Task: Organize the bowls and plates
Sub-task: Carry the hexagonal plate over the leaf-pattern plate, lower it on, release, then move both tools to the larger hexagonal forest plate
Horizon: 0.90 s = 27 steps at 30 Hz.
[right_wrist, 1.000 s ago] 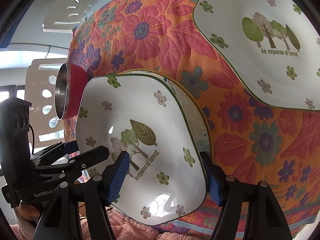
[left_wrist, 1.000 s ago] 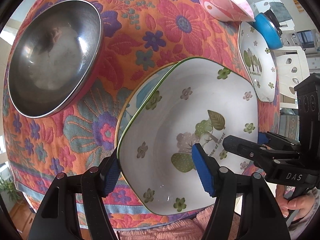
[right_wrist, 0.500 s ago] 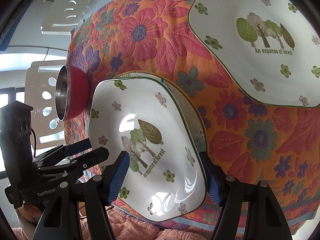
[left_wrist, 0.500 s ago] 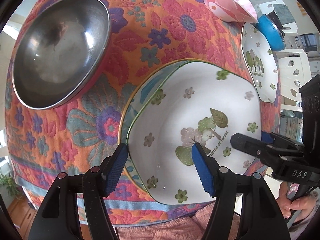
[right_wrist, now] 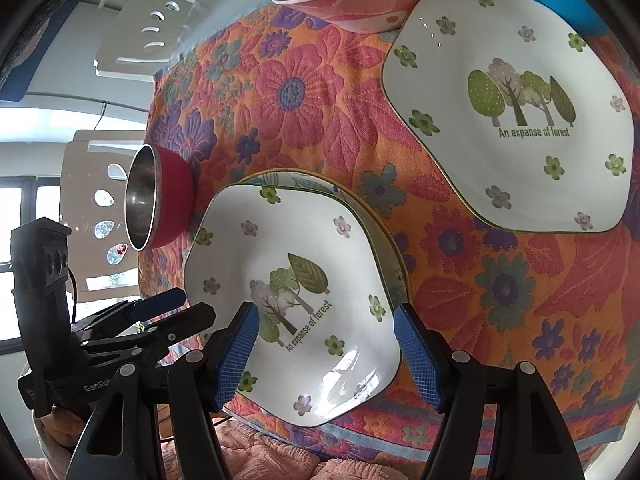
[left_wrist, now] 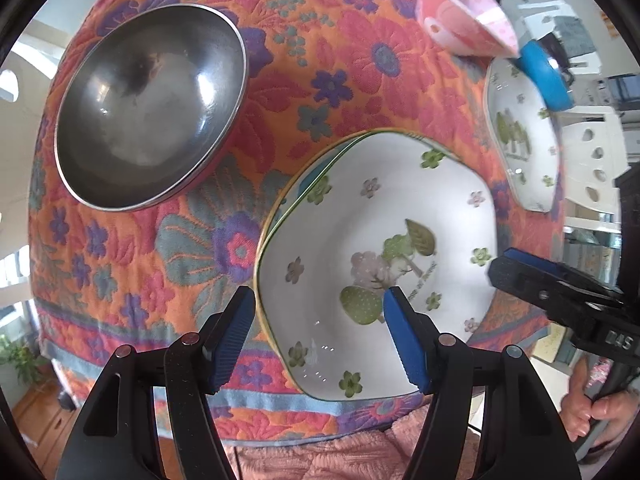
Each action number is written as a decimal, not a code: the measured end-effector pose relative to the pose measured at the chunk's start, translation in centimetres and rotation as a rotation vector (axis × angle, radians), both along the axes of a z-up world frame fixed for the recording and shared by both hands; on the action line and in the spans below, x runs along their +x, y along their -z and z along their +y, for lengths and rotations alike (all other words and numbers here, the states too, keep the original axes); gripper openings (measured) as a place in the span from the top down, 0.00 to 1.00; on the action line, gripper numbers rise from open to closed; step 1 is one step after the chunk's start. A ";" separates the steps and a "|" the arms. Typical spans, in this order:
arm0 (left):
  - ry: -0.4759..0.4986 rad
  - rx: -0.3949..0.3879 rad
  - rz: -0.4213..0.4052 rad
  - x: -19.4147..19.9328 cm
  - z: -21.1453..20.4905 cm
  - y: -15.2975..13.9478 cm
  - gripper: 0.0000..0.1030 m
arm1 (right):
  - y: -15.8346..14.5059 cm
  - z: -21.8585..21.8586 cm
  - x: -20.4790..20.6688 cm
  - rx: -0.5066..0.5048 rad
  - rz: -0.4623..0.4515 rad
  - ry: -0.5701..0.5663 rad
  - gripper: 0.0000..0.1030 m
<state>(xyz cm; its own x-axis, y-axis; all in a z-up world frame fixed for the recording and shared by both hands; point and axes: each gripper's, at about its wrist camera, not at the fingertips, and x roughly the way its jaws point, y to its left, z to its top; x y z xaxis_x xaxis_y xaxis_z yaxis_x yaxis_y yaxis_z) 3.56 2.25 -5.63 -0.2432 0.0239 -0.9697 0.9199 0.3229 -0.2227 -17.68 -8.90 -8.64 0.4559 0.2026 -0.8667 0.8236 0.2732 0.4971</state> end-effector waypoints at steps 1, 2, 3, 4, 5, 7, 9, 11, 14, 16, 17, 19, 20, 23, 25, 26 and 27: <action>-0.005 -0.004 0.008 -0.1 0.0 -0.1 0.37 | -0.2 0.0 0.0 -0.004 0.000 -0.004 0.33; -0.014 -0.004 0.015 -0.2 -0.1 -0.3 0.37 | -0.3 0.0 0.0 -0.006 0.000 -0.005 0.33; -0.017 -0.004 0.017 -0.3 -0.1 -0.5 0.37 | -0.3 -0.1 -0.1 -0.008 -0.001 -0.006 0.33; -0.016 -0.007 0.011 -0.5 -0.2 -0.7 0.37 | -0.5 -0.2 -0.2 -0.009 -0.005 -0.006 0.33; -0.014 -0.011 0.006 -0.7 -0.3 -1.0 0.37 | -0.6 -0.2 -0.2 -0.009 -0.007 -0.006 0.33; -0.013 -0.022 -0.001 -1.0 -0.7 -1.7 0.37 | -1.0 -0.5 -0.5 -0.016 -0.013 -0.009 0.33; -0.016 -0.028 -0.007 -1.3 -1.1 -2.3 0.37 | -1.3 -0.8 -0.8 -0.022 -0.021 -0.009 0.33; -0.018 -0.028 -0.016 -1.5 -1.5 -2.8 0.37 | -2.0 -1.3 -1.3 -0.032 -0.040 -0.005 0.33; -0.007 -0.037 -0.032 -2.2 -2.5 -3.2 0.37 | -3.1 -2.0 -1.9 -0.055 -0.056 -0.001 0.33; -0.006 -0.042 -0.043 -2.6 -3.2 -3.3 0.37 | -4.0 -2.9 -2.6 -0.072 -0.071 0.001 0.33; -0.009 -0.038 -0.044 -2.7 -3.6 -3.2 0.37 | -4.2 -3.1 -2.7 -0.077 -0.075 0.001 0.33; -0.014 -0.038 -0.039 -3.0 -4.2 -3.1 0.37 | -4.8 -4.0 -3.3 -0.095 -0.079 0.004 0.33; -0.013 -0.043 -0.038 -3.2 -4.4 -3.1 0.37 | -5.1 -4.5 -3.5 -0.102 -0.080 0.004 0.33; -0.005 -0.051 -0.047 -4.0 -5.6 -3.2 0.37 | -5.6 -5.8 -4.4 -0.120 -0.080 0.009 0.33; 0.005 -0.075 -0.036 -4.4 -6.2 -3.2 0.37 | -5.8 -6.8 -5.2 -0.127 -0.082 0.015 0.33; 0.010 -0.088 -0.031 -4.7 -6.6 -3.3 0.37 | -5.9 -7.2 -5.5 -0.129 -0.084 0.018 0.33; 0.012 -0.089 -0.030 -5.0 -7.0 -3.3 0.37 | -6.0 -7.6 -5.8 -0.133 -0.083 0.022 0.33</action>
